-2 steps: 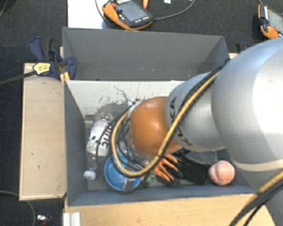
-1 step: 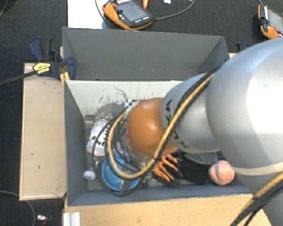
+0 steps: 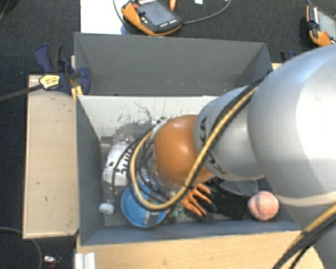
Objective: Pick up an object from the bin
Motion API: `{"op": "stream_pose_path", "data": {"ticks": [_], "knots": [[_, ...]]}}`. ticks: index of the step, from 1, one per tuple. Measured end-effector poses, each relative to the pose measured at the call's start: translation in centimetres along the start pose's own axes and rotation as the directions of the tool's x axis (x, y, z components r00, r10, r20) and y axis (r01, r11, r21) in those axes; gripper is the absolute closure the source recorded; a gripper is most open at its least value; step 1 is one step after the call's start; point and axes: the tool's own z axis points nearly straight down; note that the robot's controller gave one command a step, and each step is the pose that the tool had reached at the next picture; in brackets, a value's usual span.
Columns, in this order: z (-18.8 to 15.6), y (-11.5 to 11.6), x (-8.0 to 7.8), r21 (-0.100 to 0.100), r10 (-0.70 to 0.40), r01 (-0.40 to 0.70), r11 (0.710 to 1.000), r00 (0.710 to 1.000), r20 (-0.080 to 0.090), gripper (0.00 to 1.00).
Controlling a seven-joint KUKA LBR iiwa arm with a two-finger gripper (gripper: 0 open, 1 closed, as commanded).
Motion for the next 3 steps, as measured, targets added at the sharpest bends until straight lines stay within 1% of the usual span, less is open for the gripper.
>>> {"op": "stream_pose_path", "data": {"ticks": [1, 2, 3], "knots": [[0.00, 0.45, 0.06, -0.002, 0.006, -0.006, 1.000, 1.000, 0.004, 0.00], [-0.13, 0.09, -0.23, -0.002, 0.010, -0.010, 1.000, 1.000, 0.009, 1.00], [-0.17, 0.08, -0.21, -0.002, 0.011, -0.011, 1.000, 1.000, 0.008, 1.00]]}}
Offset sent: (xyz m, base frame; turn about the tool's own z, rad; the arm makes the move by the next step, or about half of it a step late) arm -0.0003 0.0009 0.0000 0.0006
